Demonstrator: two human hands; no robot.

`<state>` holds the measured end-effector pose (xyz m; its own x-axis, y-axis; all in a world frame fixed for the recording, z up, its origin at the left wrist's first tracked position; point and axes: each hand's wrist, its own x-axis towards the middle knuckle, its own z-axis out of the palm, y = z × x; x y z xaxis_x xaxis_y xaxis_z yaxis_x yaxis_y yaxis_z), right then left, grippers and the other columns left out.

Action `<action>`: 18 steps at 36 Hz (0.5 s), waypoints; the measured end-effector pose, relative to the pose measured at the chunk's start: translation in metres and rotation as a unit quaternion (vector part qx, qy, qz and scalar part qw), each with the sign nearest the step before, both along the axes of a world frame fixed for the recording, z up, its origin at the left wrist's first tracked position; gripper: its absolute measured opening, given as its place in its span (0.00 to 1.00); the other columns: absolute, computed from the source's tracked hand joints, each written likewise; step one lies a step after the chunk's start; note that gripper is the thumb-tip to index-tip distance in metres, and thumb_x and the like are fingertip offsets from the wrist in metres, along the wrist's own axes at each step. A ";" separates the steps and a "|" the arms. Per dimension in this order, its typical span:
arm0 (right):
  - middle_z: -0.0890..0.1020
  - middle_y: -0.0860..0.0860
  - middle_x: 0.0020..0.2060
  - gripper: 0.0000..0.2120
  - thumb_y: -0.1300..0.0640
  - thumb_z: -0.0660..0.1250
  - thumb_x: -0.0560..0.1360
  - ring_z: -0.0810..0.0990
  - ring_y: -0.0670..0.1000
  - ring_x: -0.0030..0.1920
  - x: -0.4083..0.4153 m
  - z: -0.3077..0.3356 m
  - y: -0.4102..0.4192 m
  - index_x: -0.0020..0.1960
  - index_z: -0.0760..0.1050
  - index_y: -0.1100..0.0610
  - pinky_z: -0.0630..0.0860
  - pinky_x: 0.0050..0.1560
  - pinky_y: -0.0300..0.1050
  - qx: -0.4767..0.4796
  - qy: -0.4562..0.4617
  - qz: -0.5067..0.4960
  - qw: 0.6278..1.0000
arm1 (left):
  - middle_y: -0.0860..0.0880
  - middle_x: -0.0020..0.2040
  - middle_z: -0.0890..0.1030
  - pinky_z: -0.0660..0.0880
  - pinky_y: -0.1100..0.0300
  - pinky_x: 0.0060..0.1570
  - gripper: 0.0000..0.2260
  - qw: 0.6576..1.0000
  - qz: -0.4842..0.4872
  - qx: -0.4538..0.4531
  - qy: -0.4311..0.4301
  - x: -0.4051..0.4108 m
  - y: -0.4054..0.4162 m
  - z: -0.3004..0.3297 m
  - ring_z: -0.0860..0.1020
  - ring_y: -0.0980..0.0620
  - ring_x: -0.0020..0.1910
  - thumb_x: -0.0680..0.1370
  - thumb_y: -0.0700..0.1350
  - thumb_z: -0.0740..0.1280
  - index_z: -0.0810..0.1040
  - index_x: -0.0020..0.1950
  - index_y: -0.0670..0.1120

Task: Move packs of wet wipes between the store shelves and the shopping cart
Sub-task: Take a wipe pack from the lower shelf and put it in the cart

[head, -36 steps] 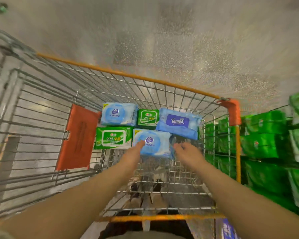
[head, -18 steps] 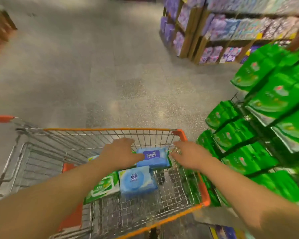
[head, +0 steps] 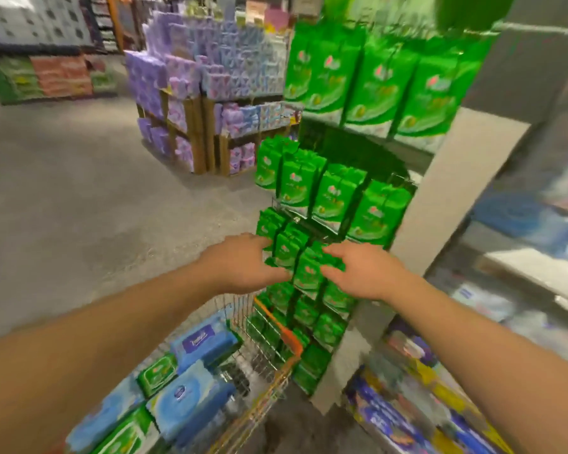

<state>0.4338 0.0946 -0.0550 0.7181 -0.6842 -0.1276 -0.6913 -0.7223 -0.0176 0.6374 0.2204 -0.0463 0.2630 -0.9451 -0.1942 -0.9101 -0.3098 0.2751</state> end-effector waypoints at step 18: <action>0.75 0.51 0.73 0.28 0.32 0.59 0.79 0.72 0.55 0.72 -0.417 0.072 0.088 0.76 0.68 0.41 0.71 0.70 0.50 -0.024 -0.075 -0.337 0.938 | 0.49 0.79 0.64 0.65 0.53 0.73 0.44 0.943 -0.325 -0.061 -0.041 -0.367 -0.056 0.071 0.66 0.47 0.75 0.67 0.75 0.63 0.62 0.79 0.55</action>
<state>0.0169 0.1829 0.0170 0.1271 -0.9917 -0.0180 -0.9838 -0.1237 -0.1296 0.2703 0.1640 0.0247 -0.3704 -0.9256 -0.0782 -0.9165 0.3504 0.1929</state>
